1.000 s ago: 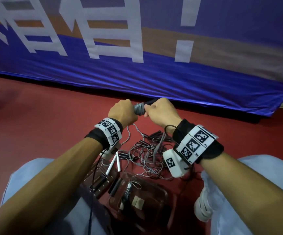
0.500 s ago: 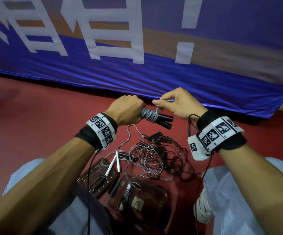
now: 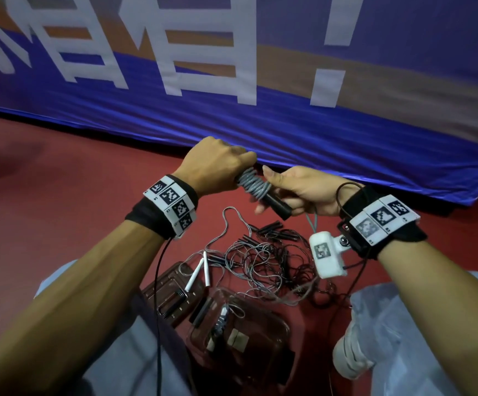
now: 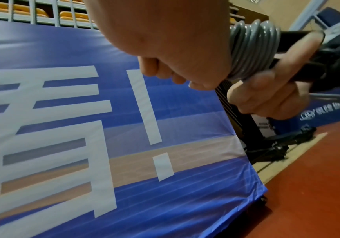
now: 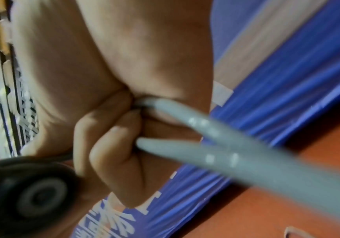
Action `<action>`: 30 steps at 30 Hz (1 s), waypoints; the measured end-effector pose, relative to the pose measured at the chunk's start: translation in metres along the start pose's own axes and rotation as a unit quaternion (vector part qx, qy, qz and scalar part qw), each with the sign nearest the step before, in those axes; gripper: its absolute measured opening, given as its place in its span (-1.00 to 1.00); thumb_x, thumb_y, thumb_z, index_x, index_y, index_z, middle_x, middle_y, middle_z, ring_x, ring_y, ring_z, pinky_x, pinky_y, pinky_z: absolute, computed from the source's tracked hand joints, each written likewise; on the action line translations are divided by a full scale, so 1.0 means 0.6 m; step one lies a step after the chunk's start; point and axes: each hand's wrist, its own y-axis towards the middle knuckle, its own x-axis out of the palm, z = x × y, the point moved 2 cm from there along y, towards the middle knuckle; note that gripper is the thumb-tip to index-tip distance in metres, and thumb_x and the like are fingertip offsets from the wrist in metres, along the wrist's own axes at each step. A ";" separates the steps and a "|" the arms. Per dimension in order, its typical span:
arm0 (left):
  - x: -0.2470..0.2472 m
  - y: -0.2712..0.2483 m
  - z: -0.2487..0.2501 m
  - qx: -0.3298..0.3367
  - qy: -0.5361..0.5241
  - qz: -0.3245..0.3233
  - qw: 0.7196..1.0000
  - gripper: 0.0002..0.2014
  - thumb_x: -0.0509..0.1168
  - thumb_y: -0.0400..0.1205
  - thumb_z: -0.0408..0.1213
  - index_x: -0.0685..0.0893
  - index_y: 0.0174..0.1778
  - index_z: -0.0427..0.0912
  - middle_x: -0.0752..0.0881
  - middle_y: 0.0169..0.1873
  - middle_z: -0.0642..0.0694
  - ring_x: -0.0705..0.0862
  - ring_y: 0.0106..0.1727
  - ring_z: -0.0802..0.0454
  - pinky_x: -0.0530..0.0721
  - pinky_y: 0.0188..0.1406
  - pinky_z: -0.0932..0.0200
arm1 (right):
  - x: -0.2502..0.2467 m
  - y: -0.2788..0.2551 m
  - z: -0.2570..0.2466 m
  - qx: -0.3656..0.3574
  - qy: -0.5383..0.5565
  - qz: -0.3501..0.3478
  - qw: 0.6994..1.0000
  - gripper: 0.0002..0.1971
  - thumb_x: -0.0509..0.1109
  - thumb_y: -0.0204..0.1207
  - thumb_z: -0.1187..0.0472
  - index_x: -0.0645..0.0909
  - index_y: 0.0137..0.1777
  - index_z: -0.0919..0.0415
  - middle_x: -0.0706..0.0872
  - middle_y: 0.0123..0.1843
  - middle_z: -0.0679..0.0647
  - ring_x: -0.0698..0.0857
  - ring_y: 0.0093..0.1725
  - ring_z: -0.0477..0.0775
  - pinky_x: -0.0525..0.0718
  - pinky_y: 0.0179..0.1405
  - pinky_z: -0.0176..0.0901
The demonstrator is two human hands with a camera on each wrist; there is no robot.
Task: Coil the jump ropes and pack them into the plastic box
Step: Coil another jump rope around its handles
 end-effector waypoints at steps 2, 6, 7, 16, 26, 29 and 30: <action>-0.005 -0.004 -0.003 -0.036 -0.056 0.054 0.996 -0.87 0.29 0.44 -0.21 0.64 -0.25 -0.19 0.66 -0.46 -0.08 0.59 -0.56 -0.20 0.55 -0.62 0.05 | 0.005 0.004 -0.004 -0.007 0.067 -0.037 0.997 -0.26 0.17 0.62 -0.33 0.75 0.15 0.43 0.71 -0.25 0.29 0.21 -0.64 -0.14 0.20 -0.62 -0.27; -0.011 -0.008 0.002 -0.121 -0.131 0.129 0.975 -0.90 0.39 0.36 -0.24 0.69 -0.27 -0.16 0.67 -0.50 -0.03 0.57 -0.54 -0.15 0.53 -0.53 0.10 | 0.016 0.011 -0.010 -0.017 0.180 -0.063 0.982 -0.35 0.16 0.53 -0.37 0.77 -0.04 0.25 0.63 -0.44 0.02 0.45 -0.61 -0.16 0.28 -0.58 -0.28; -0.010 -0.008 0.002 -0.149 -0.149 0.142 0.967 -0.92 0.40 0.35 -0.28 0.68 -0.29 -0.16 0.66 -0.52 -0.03 0.57 -0.54 -0.15 0.52 -0.51 0.11 | 0.020 0.011 -0.013 -0.026 0.200 -0.069 0.977 -0.35 0.13 0.56 -0.35 0.72 -0.03 0.26 0.58 -0.50 -0.03 0.40 -0.61 -0.17 0.20 -0.54 -0.25; 0.020 0.006 0.012 -0.379 -0.201 0.050 0.902 -0.87 0.33 0.34 -0.21 0.49 -0.45 -0.06 0.58 -0.52 -0.07 0.65 -0.33 -0.32 0.58 -0.41 0.02 | 0.038 0.035 -0.016 -0.046 0.355 0.025 0.933 -0.68 0.07 0.79 0.17 0.50 -0.15 0.27 0.25 -0.69 -0.10 0.18 -0.70 -0.15 0.14 -0.66 -0.39; 0.076 0.010 0.026 -0.434 -0.152 -0.089 0.883 -0.86 0.33 0.47 -0.14 0.66 -0.27 -0.14 0.60 -0.41 -0.03 0.64 -0.30 -0.24 0.54 -0.29 0.07 | 0.048 0.034 0.006 0.112 0.347 0.147 0.920 -0.63 -0.11 0.77 0.28 0.50 -0.15 0.21 0.36 -0.63 -0.07 0.22 -0.76 -0.17 0.17 -0.73 -0.36; 0.095 0.004 0.018 -0.449 -0.109 -0.137 0.876 -0.84 0.36 0.50 -0.15 0.60 -0.21 -0.17 0.62 -0.31 -0.08 0.63 -0.27 -0.20 0.57 -0.24 0.06 | 0.055 0.027 -0.002 0.118 0.251 0.193 0.941 -0.67 -0.06 0.77 0.30 0.54 -0.04 0.22 0.36 -0.66 -0.12 0.27 -0.74 -0.16 0.20 -0.55 -0.28; 0.101 0.000 0.016 -0.454 -0.096 -0.165 0.870 -0.82 0.39 0.50 -0.14 0.59 -0.16 -0.15 0.64 -0.26 -0.11 0.61 -0.25 -0.19 0.58 -0.22 0.06 | 0.057 0.024 -0.005 0.112 0.223 0.209 0.946 -0.68 -0.03 0.80 0.27 0.56 -0.03 0.23 0.36 -0.66 -0.13 0.28 -0.73 -0.16 0.22 -0.52 -0.26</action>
